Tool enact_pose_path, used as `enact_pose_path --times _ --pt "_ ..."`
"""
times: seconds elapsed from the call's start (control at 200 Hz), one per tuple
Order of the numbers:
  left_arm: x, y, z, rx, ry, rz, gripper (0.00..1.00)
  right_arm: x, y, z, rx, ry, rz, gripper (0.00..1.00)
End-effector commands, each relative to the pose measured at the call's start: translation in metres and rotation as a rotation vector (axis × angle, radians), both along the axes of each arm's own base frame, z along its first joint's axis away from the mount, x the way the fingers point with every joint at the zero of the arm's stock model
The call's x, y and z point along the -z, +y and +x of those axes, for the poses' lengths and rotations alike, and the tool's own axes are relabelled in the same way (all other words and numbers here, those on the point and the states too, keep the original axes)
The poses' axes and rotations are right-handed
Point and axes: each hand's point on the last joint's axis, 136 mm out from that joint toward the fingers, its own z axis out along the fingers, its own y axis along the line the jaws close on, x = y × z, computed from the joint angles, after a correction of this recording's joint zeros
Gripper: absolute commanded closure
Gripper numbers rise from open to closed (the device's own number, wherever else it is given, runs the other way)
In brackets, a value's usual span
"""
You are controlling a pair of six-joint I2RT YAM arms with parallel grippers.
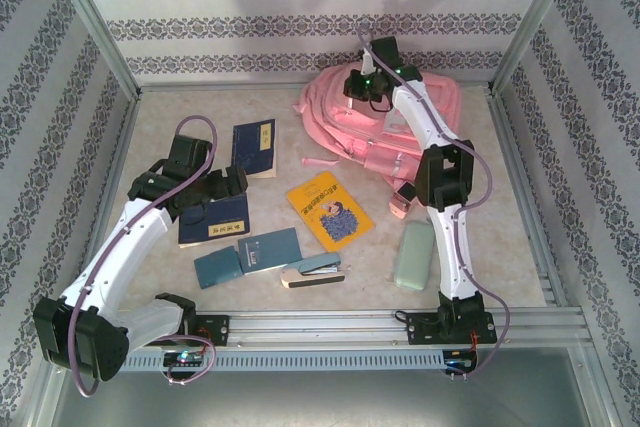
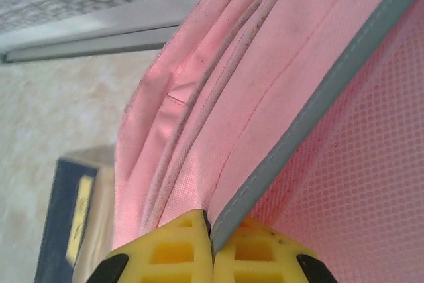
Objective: Pack books, pencil case, and school supplies into a backpack
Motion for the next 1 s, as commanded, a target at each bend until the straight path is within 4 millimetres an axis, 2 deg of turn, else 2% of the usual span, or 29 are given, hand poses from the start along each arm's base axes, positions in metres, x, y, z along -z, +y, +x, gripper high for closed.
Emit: enact_pose_path --times 0.0,0.185,0.295,0.355,0.445,0.64,0.72,0.854,0.994 --pt "-0.017 0.010 0.004 -0.055 -0.059 0.006 0.04 -0.150 0.046 -0.045 -0.291 -0.379 0.020 1.00" --pt "-0.060 0.019 -0.002 -0.114 -0.192 -0.023 0.04 -0.183 0.071 -0.090 -0.530 -0.547 -0.003 1.00" --pt "-0.086 0.022 -0.009 -0.126 -0.267 -0.034 0.03 -0.192 0.091 -0.127 -0.724 -0.664 -0.050 1.00" --pt "-0.095 0.023 -0.011 -0.123 -0.285 -0.038 0.03 -0.191 0.098 -0.146 -0.830 -0.723 -0.081 1.00" --pt "-0.103 0.018 -0.014 -0.092 -0.286 -0.049 0.03 -0.172 0.102 -0.166 -0.932 -0.780 -0.175 1.00" --pt "-0.098 0.007 -0.024 -0.015 -0.271 -0.078 0.02 -0.099 0.098 -0.207 -1.120 -0.848 -0.322 1.00" --pt "-0.087 0.003 -0.026 0.005 -0.260 -0.094 0.02 -0.068 0.095 -0.216 -1.166 -0.863 -0.377 1.00" --pt "-0.063 -0.011 -0.025 0.044 -0.203 -0.152 0.04 -0.020 0.090 -0.227 -1.250 -0.789 -0.433 0.97" --pt "-0.041 -0.027 -0.021 0.099 -0.140 -0.205 0.06 0.010 0.084 -0.233 -1.309 -0.738 -0.499 0.85"
